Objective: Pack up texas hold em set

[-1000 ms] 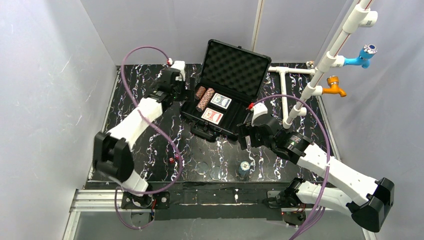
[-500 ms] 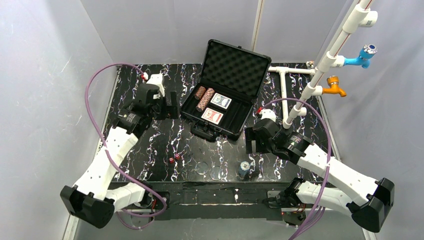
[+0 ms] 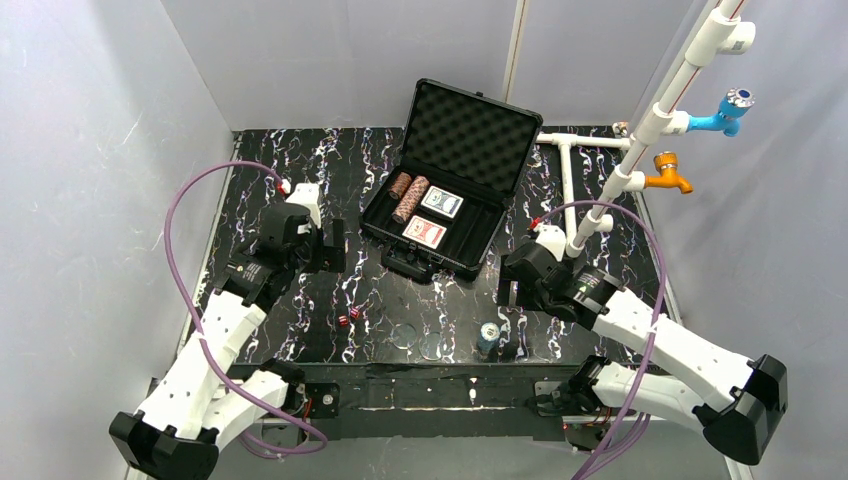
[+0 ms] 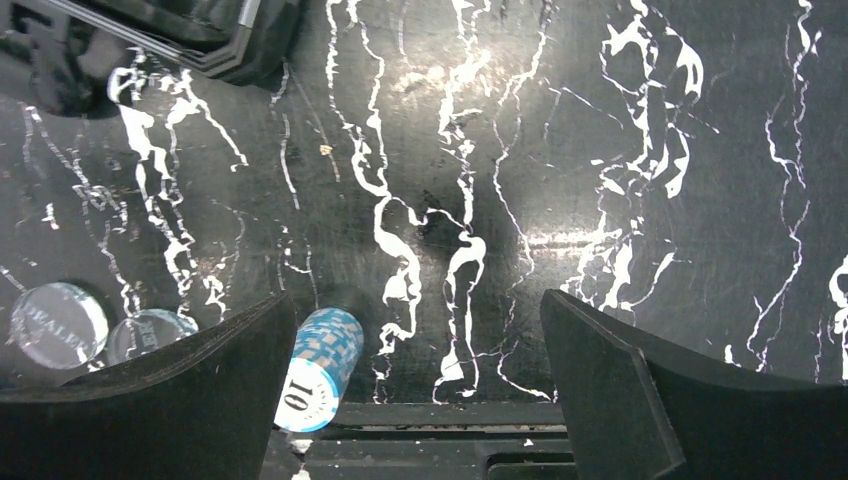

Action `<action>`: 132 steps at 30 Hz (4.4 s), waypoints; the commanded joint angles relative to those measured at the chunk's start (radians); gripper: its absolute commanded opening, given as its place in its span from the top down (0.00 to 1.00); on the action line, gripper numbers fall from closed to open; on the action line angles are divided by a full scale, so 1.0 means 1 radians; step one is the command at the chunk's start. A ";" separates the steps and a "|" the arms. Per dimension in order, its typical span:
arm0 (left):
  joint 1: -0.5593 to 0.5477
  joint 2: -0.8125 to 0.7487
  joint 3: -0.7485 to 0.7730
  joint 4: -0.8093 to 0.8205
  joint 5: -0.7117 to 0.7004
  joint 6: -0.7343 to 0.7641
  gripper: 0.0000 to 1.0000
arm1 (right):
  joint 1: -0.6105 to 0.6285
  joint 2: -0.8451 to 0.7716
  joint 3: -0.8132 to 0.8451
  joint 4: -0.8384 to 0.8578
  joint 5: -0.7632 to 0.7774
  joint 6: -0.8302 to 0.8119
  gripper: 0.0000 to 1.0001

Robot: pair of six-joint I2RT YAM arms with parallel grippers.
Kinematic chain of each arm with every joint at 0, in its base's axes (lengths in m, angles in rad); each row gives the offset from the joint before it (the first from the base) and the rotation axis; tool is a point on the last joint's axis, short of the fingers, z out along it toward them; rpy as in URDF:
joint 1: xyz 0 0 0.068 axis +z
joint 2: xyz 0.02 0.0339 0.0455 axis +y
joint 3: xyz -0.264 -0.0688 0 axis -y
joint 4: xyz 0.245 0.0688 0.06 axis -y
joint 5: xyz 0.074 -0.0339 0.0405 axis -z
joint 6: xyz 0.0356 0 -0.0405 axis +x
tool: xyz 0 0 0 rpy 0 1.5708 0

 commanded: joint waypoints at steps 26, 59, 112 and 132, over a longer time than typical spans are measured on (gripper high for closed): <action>-0.002 0.050 -0.008 -0.011 -0.027 0.031 0.02 | -0.119 0.211 -0.085 0.222 -0.524 -0.222 0.12; -0.002 0.050 -0.012 -0.014 -0.036 0.031 0.02 | 0.191 0.238 -0.069 0.117 -0.230 -0.061 0.40; -0.002 -0.017 -0.097 0.350 0.786 0.183 0.10 | -0.120 0.308 0.367 0.381 -0.902 -0.461 0.99; -0.018 0.091 -0.071 0.375 1.201 0.279 0.26 | -0.122 0.412 0.359 0.521 -1.309 -0.421 0.99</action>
